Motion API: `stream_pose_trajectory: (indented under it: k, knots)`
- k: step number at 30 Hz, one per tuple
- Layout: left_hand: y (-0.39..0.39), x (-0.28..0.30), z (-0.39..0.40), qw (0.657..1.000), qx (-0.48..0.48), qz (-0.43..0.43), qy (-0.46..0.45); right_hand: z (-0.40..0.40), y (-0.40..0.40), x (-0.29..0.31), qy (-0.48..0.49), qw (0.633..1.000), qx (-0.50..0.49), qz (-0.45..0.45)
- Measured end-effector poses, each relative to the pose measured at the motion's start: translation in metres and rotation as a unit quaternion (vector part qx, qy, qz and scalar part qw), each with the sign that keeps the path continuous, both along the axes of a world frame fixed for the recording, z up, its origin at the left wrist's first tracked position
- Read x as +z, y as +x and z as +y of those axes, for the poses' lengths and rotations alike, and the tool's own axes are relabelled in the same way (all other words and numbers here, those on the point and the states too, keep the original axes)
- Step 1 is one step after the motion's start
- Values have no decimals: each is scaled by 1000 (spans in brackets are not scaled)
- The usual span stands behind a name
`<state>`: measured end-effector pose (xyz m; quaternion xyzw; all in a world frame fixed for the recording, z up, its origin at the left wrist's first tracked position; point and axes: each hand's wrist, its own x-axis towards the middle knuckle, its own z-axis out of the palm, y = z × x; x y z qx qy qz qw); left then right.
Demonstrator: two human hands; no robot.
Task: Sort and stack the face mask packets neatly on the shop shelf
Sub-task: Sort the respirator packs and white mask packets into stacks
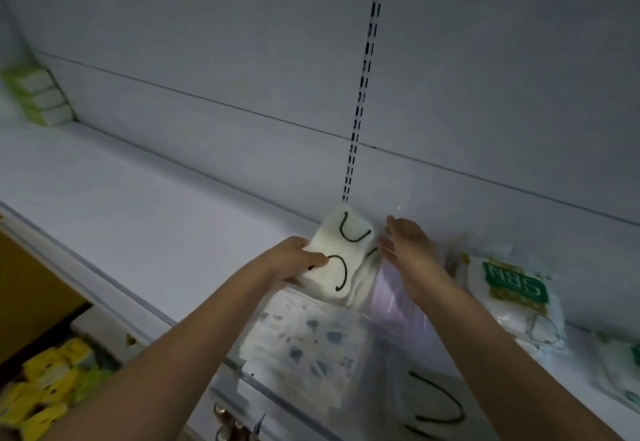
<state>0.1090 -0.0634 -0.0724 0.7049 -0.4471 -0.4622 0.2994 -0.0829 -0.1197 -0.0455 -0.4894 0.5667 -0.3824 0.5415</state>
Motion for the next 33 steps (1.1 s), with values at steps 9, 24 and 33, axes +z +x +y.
stream_pose_trajectory:
  k: [9,24,33]
  knots:
    - [-19,1,-24,911,-150,-371,97,-10,-4,15,-98,990,2,103]
    - [-332,-4,78,885,-342,-80,-304,75,-265,86,-306,858,-227,343]
    - [-458,-38,50,944,-209,-137,-213,154,-449,-1,-174,847,-281,416]
